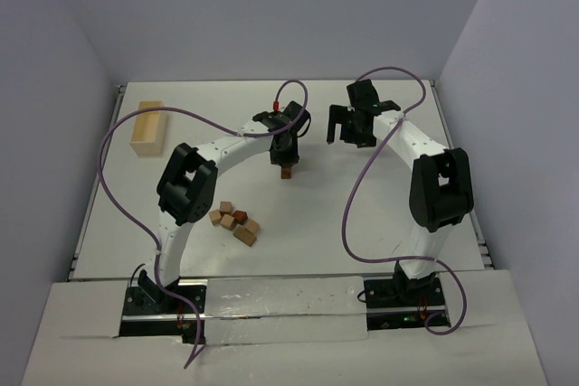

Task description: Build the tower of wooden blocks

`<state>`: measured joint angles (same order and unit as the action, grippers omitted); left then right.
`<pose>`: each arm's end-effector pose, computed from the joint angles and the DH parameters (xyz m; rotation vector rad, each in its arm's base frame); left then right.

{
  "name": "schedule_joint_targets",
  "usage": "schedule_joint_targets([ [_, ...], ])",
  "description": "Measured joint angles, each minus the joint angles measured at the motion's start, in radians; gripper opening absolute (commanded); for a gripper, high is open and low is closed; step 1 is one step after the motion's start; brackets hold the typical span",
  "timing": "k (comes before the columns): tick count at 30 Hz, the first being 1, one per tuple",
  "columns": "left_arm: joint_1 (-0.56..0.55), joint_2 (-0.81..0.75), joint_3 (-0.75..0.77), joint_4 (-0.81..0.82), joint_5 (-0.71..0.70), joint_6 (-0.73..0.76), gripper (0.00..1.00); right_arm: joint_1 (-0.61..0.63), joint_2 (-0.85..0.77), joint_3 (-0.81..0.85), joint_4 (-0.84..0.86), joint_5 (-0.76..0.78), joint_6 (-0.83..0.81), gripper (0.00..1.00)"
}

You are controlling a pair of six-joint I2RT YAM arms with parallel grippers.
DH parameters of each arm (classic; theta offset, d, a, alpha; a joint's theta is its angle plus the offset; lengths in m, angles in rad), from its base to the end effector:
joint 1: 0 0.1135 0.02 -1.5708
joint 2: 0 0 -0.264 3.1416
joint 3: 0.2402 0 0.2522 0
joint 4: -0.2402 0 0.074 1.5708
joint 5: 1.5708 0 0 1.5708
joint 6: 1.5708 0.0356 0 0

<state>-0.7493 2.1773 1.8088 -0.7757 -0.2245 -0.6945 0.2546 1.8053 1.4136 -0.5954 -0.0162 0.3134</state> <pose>0.3463 -0.3113 0.1992 0.0080 2.6724 -0.1564 0.3783 0.0990 0.2408 0.0695 2.5747 0.2368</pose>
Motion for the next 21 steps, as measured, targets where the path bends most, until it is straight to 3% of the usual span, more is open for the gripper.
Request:
schedule_joint_targets([
  [21,0.013,0.000,-0.002,0.001,-0.008,0.000,0.22,0.000,0.001,0.000,0.000,-0.004,0.003,1.00],
])
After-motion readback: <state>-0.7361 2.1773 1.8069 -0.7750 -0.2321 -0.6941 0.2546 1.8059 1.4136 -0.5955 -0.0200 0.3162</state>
